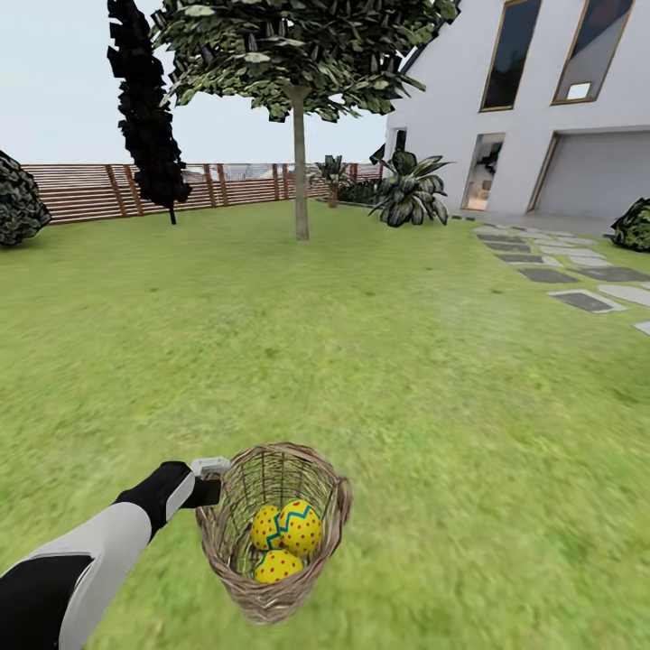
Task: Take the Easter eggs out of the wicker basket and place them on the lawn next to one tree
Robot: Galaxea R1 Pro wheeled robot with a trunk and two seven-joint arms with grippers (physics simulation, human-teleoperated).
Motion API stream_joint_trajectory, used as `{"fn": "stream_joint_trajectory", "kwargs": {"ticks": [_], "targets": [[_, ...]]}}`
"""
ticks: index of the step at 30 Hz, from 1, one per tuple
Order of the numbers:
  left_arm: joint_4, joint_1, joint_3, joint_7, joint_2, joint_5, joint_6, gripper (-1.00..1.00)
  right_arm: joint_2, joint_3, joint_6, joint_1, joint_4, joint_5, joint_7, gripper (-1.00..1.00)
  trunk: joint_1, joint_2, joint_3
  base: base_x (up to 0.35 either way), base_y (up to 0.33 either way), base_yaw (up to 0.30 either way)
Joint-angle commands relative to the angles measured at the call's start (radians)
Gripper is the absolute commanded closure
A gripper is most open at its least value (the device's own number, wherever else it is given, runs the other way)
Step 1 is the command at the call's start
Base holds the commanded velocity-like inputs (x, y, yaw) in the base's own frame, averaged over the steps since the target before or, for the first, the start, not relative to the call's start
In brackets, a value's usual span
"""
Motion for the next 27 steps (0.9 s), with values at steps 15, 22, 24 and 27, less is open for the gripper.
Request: {"fn": "stream_joint_trajectory", "kwargs": {"ticks": [15, 22, 24, 27], "targets": [[-0.002, -0.001, 0.003, 0.000, 0.000, 0.013, 0.005, 1.00, -0.001, -0.009, -0.007, -0.002, 0.004, 0.009, 0.002, -1.00, 0.001, -0.002, -0.002, 0.312, 0.078, 0.000], [-0.002, -0.001, 0.004, 0.000, 0.000, 0.013, 0.005, 1.00, 0.000, -0.009, -0.007, -0.002, 0.004, 0.009, 0.002, -1.00, 0.001, -0.002, -0.002, 0.312, 0.078, 0.000], [-0.002, -0.001, 0.004, 0.000, 0.000, 0.013, 0.005, 1.00, 0.001, -0.009, -0.007, -0.002, 0.004, 0.009, 0.002, -1.00, 0.001, -0.002, -0.002, 0.312, 0.078, 0.000], [-0.002, -0.001, 0.004, 0.000, 0.000, 0.013, 0.005, 1.00, 0.001, -0.009, -0.007, -0.002, 0.005, 0.009, 0.002, -1.00, 0.001, -0.002, -0.002, 0.313, 0.078, 0.000]]}}
